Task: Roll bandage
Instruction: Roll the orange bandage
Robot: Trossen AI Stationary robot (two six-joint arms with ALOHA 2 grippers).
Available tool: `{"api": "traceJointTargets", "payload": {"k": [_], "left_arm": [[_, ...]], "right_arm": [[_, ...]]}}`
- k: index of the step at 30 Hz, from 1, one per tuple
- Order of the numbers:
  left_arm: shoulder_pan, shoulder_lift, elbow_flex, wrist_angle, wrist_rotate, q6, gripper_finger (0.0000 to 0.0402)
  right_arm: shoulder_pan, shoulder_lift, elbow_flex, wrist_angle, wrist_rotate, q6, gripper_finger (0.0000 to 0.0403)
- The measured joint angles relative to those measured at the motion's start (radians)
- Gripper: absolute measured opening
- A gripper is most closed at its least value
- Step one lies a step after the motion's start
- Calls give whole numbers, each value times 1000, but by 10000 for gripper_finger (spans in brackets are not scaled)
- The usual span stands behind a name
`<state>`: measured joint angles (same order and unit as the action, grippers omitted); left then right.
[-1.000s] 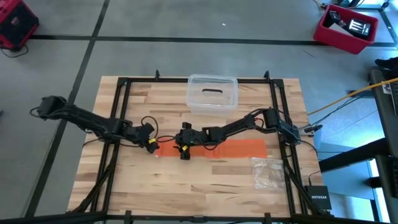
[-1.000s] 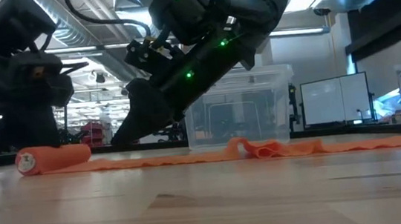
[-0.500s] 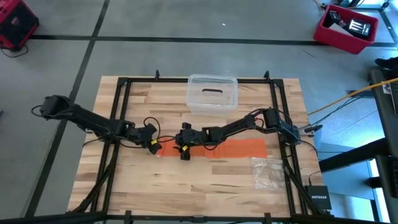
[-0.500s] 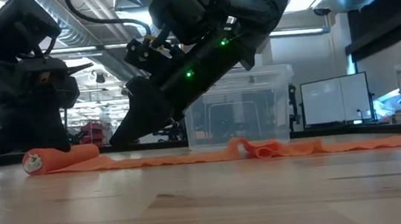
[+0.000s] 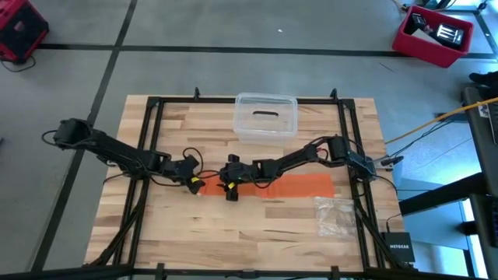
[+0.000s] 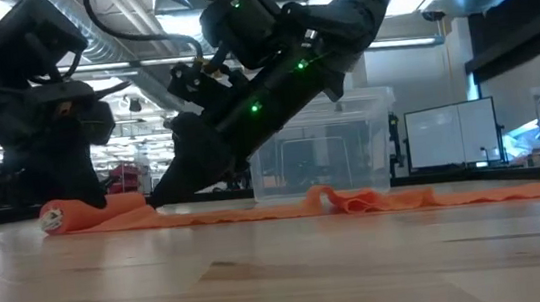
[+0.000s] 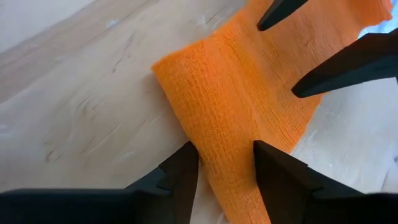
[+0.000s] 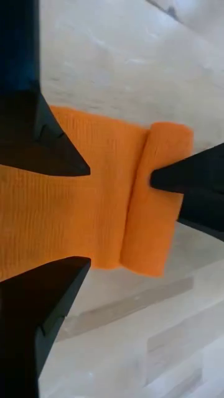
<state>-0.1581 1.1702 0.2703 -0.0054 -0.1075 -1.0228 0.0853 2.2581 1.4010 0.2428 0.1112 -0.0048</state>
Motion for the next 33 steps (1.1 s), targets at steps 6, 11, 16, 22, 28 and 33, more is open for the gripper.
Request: {"api": "traceJointTargets", "payload": {"k": [6, 11, 16, 22, 28, 33], "left_arm": [[0, 0, 0, 1, -1, 45, 68], [0, -45, -1, -15, 2, 117, 24], [3, -159, 59, -117, 23, 297, 24], [38, -293, 290, -421, 35, 591, 30], [85, -338, 575, -576, 65, 762, 31], [113, -335, 740, -550, 113, 822, 34]], "right_arm": [[-1, -2, 0, -11, 0, 0, 225], [0, -90, 0, -137, 0, -14, 225], [0, -250, 0, -393, 0, -92, 225], [0, -487, -2, -636, 9, -138, 225], [0, -705, -2, -736, 29, -104, 225], [0, -868, -2, -836, 37, -33, 225]]}}
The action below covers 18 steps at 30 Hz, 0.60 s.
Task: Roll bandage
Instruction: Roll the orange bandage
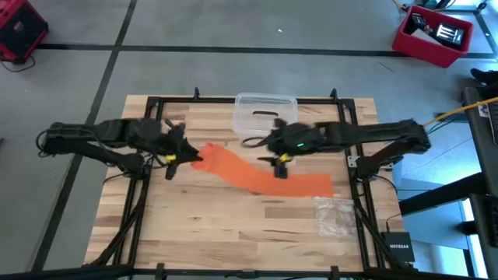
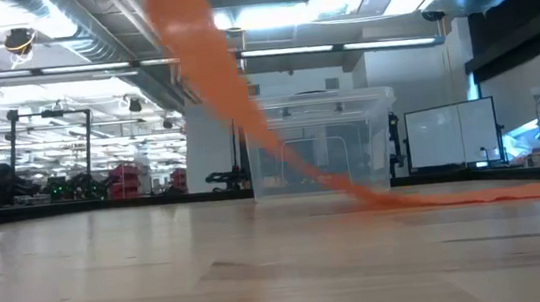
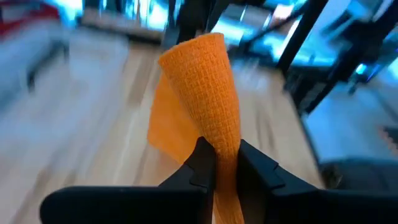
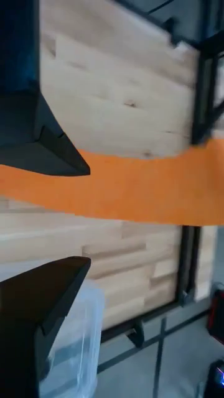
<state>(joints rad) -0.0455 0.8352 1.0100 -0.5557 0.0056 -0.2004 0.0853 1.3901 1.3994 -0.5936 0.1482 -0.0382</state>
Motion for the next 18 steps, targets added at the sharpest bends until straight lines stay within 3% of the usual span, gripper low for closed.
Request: {"api": "traceJointTargets", "payload": {"k": [5, 12, 18], "left_arm": [[26, 0, 116, -14, 112, -22, 30], [43, 0, 249, -75, 433, -143, 31], [43, -1, 318, -88, 452, -155, 36]], "right_arm": [[0, -154, 0, -47, -9, 70, 225], [0, -267, 0, -82, -65, 70, 225], [0, -289, 0, -87, -89, -26, 225]]}}
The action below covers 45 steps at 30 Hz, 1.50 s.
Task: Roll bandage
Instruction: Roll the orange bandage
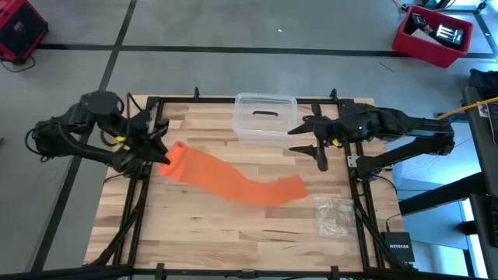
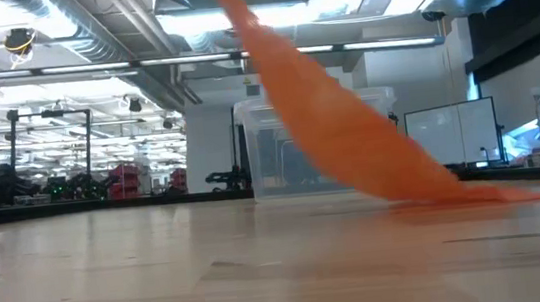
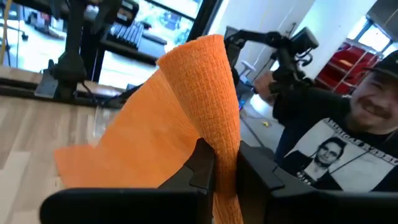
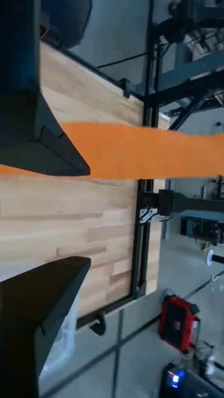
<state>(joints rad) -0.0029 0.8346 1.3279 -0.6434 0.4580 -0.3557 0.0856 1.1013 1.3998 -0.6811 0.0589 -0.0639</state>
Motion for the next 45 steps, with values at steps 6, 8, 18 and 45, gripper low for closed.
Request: {"api": "traceJointTargets", "payload": {"k": [6, 8, 18, 45], "left_arm": [[0, 1, 8, 60, 2, 67, 33], [0, 11, 7, 128, 36, 107, 33], [-2, 76, 5, 159, 266, 238, 31], [135, 243, -179, 589, -535, 142, 32]], "right_arm": [[0, -24, 0, -4, 0, -61, 225], [0, -35, 0, -3, 0, -71, 225], [0, -53, 0, -6, 0, -57, 225], [105, 146, -153, 156, 510, -47, 225]]}}
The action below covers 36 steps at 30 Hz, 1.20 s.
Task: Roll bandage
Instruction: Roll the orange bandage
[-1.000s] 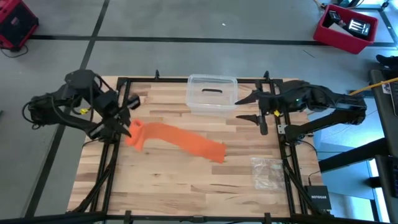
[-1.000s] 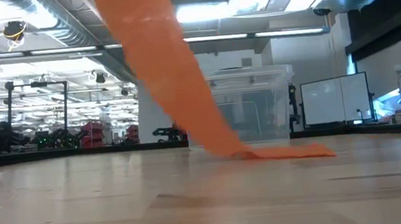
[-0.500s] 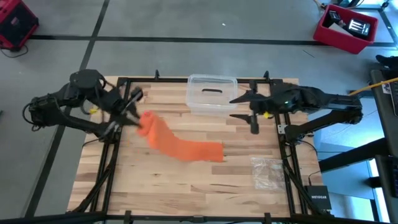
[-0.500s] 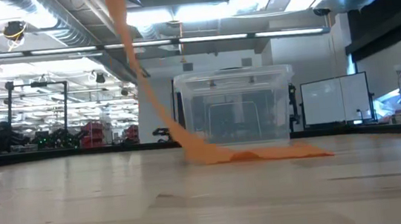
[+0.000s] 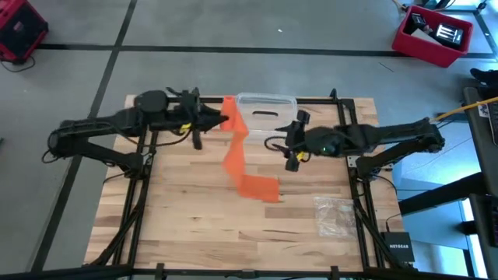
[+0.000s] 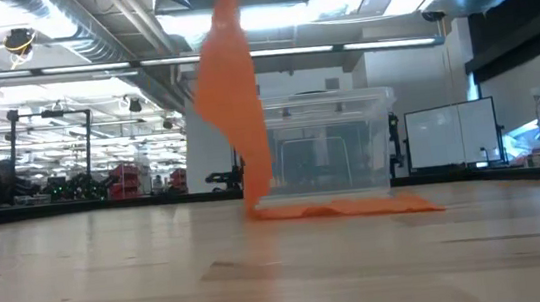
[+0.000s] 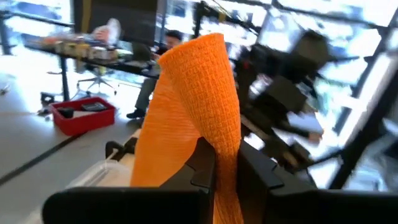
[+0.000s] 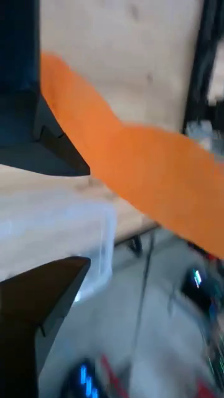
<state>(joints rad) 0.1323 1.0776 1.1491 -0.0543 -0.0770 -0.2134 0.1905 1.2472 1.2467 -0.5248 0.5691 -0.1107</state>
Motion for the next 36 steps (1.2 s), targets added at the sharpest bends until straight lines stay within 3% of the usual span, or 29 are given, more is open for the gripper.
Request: {"api": "traceJointTargets", "payload": {"k": [2, 5, 10, 17, 31, 36], "left_arm": [[2, 5, -60, 109, -44, -59, 34], [2, 14, -128, 229, -102, -119, 33], [0, 45, -176, 347, -115, -174, 36], [-10, 79, -178, 358, -114, -193, 47], [-28, 75, -178, 378, -99, -204, 49], [-28, 75, -178, 383, -99, -210, 49]], "right_arm": [[55, 0, -31, 99, 128, -30, 225], [120, 21, -78, 347, 231, -147, 225], [149, 128, -119, 761, 233, -410, 225], [108, 302, -89, 1132, 256, -797, 225], [42, 387, -33, 1160, 310, -994, 224], [43, 386, -33, 1212, 320, -1074, 195]]}}
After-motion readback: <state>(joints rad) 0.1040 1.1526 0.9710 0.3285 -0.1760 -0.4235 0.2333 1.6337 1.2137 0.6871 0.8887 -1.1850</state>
